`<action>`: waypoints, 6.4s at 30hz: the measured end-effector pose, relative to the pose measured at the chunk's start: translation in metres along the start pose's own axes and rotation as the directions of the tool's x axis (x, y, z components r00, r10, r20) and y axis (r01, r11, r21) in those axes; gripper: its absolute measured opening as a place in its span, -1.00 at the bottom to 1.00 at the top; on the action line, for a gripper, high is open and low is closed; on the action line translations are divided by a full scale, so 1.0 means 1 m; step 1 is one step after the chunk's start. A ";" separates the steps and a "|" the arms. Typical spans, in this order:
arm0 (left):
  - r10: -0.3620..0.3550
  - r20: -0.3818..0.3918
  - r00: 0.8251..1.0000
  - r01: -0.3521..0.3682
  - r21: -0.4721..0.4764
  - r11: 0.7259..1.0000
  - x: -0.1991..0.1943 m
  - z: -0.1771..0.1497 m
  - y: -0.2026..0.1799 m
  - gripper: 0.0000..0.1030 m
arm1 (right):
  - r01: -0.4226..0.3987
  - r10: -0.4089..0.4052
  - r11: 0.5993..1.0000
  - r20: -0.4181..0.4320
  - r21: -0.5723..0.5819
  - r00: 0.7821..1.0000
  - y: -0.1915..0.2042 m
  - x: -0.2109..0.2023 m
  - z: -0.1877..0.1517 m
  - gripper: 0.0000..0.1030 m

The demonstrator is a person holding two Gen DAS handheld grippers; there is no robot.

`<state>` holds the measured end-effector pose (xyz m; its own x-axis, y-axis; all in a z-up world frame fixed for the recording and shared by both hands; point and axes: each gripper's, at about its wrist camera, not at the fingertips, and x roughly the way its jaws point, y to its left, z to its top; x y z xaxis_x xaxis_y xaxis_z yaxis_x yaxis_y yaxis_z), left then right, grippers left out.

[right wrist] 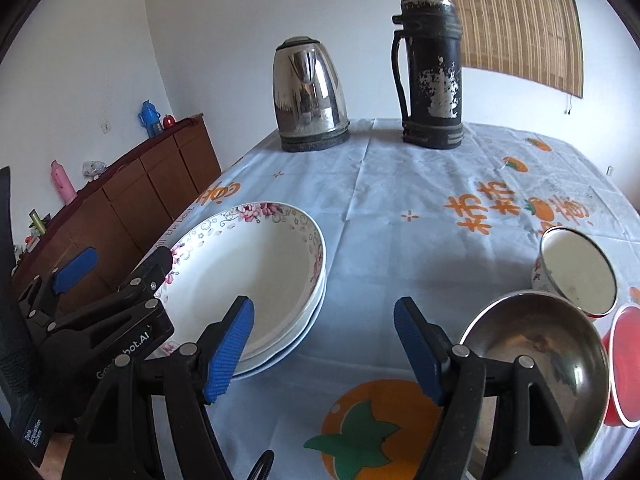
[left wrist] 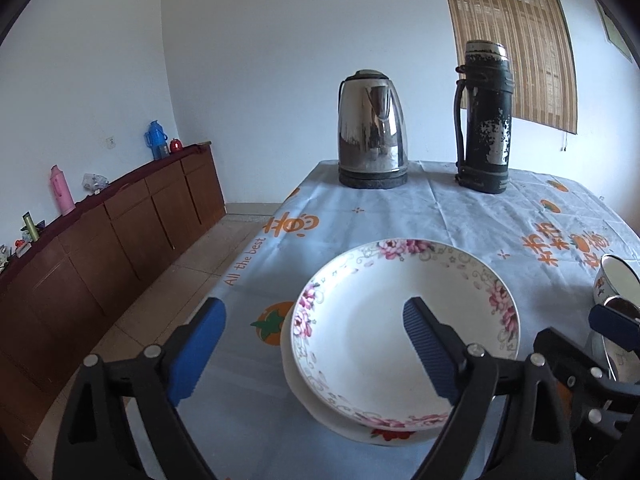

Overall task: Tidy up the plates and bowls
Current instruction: 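Open both grippers and release the pink-rimmed plate rim, then pull both grippers back from the plate stack toward the bowls, then move both grippers to the rim of the red plastic bowl, then close both grippers on the red plastic bowl rim, then lift and carry the red bowl with both grippers over the steel bowl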

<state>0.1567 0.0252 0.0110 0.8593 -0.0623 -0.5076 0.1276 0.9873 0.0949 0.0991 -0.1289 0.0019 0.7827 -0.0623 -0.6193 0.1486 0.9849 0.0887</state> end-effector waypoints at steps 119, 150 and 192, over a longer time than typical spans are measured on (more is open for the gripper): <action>-0.330 -0.305 0.893 0.172 -0.445 0.879 -0.098 -0.072 -0.277 0.15 | -0.078 0.084 0.985 -0.035 0.154 0.996 -0.306 -0.087 -0.053 -0.36; -0.458 -0.355 0.815 0.315 -0.391 0.865 -0.076 -0.070 -0.300 -0.61 | -0.145 0.190 0.952 -0.148 0.271 0.971 -0.320 -0.078 -0.066 -0.85; -0.288 -0.316 0.904 0.265 -0.112 0.958 -0.087 -0.062 -0.306 -0.11 | -0.245 0.292 0.903 -0.085 0.354 0.953 -0.327 -0.090 -0.071 -0.86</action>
<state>0.0123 -0.2628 -0.0272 0.5839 -0.2940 -0.7568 0.2945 0.9453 -0.1400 -0.0631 -0.4340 -0.0262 0.7379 0.2415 -0.6303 0.1562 0.8473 0.5076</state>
